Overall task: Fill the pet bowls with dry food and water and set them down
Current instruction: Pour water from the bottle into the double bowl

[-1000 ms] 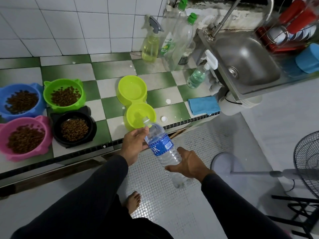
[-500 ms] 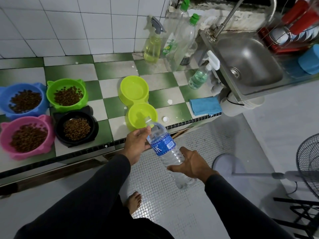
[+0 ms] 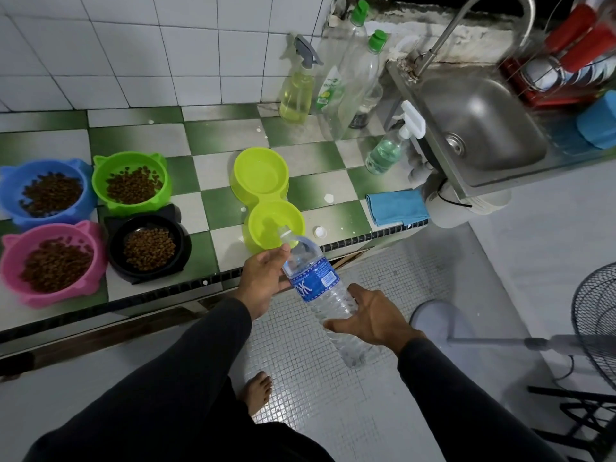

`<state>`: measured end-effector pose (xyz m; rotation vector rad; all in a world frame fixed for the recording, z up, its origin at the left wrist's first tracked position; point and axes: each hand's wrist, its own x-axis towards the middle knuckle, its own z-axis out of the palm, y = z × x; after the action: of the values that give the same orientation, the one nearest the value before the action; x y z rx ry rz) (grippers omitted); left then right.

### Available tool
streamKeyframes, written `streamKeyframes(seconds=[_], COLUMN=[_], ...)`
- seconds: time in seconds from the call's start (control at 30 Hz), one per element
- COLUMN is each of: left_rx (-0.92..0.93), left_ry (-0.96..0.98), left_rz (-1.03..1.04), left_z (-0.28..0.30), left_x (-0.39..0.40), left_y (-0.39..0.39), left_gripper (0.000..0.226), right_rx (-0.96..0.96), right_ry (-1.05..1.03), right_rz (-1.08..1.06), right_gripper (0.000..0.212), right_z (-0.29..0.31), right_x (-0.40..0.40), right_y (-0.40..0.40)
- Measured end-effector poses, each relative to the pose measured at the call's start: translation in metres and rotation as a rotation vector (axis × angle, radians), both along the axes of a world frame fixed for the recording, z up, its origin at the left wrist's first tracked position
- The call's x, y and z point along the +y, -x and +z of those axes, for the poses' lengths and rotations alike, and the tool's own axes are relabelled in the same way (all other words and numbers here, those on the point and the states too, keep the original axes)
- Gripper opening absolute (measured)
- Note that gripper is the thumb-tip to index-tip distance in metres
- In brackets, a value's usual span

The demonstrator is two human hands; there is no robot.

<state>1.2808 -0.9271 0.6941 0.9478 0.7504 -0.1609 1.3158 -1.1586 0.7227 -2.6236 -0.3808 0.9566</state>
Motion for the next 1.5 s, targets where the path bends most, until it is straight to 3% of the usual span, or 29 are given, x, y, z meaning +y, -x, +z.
streamKeyframes(seconds=[0.53,1.2,1.5], left_rx=[0.008,-0.004,0.009], left_ry=[0.015,0.041,0.035], left_rz=[0.005,-0.006,-0.010], left_z=[0.002,0.000,-0.004], left_x=[0.001,0.001,0.001], left_y=[0.001,0.003,0.002], left_gripper=[0.033,0.031,0.035], right_rx=[0.005,-0.006,-0.007], right_ry=[-0.011,0.010,0.021], right_rz=[-0.007,0.004,0.006], right_gripper=[0.055,0.065,0.058], right_z=[0.009,0.012,0.012], right_x=[0.004,0.003,0.004], right_y=[0.003,0.005,0.005])
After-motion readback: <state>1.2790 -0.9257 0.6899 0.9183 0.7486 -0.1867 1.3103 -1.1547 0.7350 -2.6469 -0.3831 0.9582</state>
